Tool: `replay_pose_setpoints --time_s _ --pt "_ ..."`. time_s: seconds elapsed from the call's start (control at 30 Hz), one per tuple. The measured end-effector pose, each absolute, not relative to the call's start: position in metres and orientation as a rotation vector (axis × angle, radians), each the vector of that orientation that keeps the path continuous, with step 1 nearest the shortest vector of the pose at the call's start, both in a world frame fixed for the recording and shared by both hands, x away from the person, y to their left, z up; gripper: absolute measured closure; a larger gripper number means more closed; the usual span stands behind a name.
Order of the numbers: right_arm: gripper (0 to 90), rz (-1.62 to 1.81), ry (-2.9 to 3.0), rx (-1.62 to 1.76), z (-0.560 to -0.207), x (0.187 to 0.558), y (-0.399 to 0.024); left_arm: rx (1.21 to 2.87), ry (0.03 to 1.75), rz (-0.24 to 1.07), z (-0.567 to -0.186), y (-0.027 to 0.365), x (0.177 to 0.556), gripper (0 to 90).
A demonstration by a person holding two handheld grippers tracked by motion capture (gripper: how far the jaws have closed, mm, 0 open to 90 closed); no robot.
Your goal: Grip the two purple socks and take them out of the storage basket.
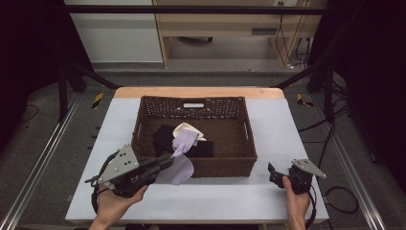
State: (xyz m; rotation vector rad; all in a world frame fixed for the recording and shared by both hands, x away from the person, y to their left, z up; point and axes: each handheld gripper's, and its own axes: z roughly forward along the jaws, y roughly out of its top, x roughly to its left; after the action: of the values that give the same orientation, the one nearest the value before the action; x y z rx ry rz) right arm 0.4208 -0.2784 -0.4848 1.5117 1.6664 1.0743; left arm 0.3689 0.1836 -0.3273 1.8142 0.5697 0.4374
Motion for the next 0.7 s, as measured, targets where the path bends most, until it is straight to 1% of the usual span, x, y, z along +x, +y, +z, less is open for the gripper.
replay_pose_setpoints --time_s 0.3,0.7 --pt "3.9 1.071 1.667 1.511 -0.485 0.421 -0.278 1.918 0.649 0.346 -0.375 0.186 0.369 85.2" --pt "3.9 1.065 1.676 1.497 -0.485 0.421 -0.277 2.023 0.748 0.262 -0.421 0.181 0.382 85.1"
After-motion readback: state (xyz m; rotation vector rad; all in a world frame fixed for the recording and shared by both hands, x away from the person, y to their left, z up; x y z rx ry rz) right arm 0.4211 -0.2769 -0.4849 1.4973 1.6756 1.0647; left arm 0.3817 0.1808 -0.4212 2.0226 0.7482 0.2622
